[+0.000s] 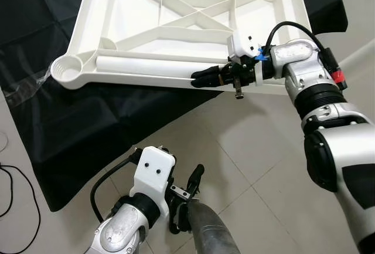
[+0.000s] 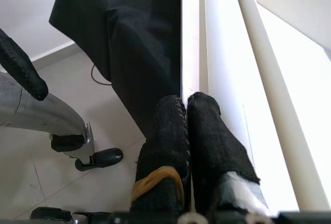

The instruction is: Building children table

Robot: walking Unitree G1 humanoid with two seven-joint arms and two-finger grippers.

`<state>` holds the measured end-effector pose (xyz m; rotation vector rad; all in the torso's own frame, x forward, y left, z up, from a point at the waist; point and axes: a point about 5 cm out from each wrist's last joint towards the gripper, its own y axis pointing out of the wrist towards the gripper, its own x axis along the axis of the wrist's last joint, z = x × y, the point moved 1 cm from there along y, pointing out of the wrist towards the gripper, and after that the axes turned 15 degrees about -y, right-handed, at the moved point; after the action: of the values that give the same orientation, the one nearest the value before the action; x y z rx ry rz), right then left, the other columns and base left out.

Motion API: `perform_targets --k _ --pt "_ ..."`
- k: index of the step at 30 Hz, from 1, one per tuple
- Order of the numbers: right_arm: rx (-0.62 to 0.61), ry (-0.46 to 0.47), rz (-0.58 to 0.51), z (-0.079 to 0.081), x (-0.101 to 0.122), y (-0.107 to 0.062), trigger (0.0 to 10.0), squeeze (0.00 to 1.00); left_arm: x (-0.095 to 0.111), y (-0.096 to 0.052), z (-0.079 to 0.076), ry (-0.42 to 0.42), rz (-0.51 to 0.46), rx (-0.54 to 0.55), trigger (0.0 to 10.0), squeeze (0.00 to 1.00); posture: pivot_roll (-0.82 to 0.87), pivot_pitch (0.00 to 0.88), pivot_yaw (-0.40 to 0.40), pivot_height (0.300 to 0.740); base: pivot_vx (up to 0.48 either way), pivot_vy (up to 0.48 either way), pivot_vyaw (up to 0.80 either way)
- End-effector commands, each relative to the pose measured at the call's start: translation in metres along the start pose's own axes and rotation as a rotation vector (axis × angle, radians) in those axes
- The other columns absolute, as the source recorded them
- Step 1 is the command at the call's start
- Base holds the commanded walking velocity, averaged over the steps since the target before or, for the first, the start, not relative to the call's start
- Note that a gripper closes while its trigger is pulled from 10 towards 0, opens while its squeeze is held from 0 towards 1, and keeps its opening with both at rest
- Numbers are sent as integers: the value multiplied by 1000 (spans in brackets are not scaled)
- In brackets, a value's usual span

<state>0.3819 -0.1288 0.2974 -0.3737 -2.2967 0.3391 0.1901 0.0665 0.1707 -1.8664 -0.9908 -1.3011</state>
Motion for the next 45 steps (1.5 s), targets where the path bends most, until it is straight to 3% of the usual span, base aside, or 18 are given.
perform_targets --k 1,2,3,4,12,13,17,18,19,20,26,32,34,36,39,41,42,45 --pt "25 -55 -54 -1 8 1 10000 0 -8 -2 -2 -15 34 -12 10000 0 109 375 -145 740 0 0 0" --pt "17 -57 -49 -1 8 1 10000 573 -8 -2 -2 -14 35 -12 10000 0 110 370 -146 740 0 0 0" --pt "17 -57 -49 -1 8 1 10000 573 -8 -2 -2 -14 35 -12 10000 0 110 370 -146 740 0 0 0" --pt "-1 -57 -49 -4 9 1 10000 1000 -8 -3 -2 -14 36 -11 10000 0 108 368 -144 740 0 0 0" --pt "-135 -90 -73 -19 19 -1 10000 1000 -9 -3 -2 -13 37 -13 10000 0 112 357 -142 740 0 0 0" --pt "-174 -108 -84 -25 25 -4 10000 875 -10 -2 -2 -13 37 -13 10000 0 115 354 -145 740 0 0 0" --pt "-197 -121 -91 -28 29 -6 10000 875 -10 -2 -2 -13 37 -12 10000 0 115 354 -145 740 0 0 0" --pt "-205 -125 -109 -33 35 -10 10000 561 -10 -2 -2 -13 37 -12 10000 0 115 354 -146 740 0 0 0" --pt "-205 -125 -109 -33 35 -10 10000 561 -10 -2 -2 -13 37 -12 10000 0 115 354 -146 740 0 0 0" --pt "-265 -93 -168 -44 48 -20 10000 0 -10 -1 -1 -12 36 -11 10000 0 111 352 -145 740 0 0 0" --pt "-488 31 -375 -71 76 -47 10000 0 -10 3 2 -8 31 -10 10000 0 106 343 -136 740 0 0 0" --pt "-1051 123 -444 -84 65 -72 10000 0 -13 10 10 1 31 0 10000 0 114 310 -113 740 0 0 0" --pt "-1146 122 -422 -73 54 -68 10000 0 -13 13 13 4 31 1 10000 0 111 302 -99 740 0 0 0" --pt "-1146 122 -422 -73 54 -68 10000 0 -13 13 13 4 31 1 10000 0 111 302 -99 740 0 0 0" --pt "-1125 100 -330 -49 43 -50 10000 0 -15 16 16 8 34 -1 10000 0 108 290 -86 740 0 0 0" --pt "-1125 100 -330 -49 43 -50 10000 0 -15 16 16 8 34 -1 10000 0 108 290 -86 740 0 0 0" --pt "-1115 81 -311 -21 47 -31 10000 0 -16 21 20 18 36 -4 10000 0 101 277 -72 740 0 0 0" --pt "-1145 73 -310 -5 52 -24 10000 0 -17 25 23 26 33 -2 10000 0 98 266 -64 740 0 0 0"
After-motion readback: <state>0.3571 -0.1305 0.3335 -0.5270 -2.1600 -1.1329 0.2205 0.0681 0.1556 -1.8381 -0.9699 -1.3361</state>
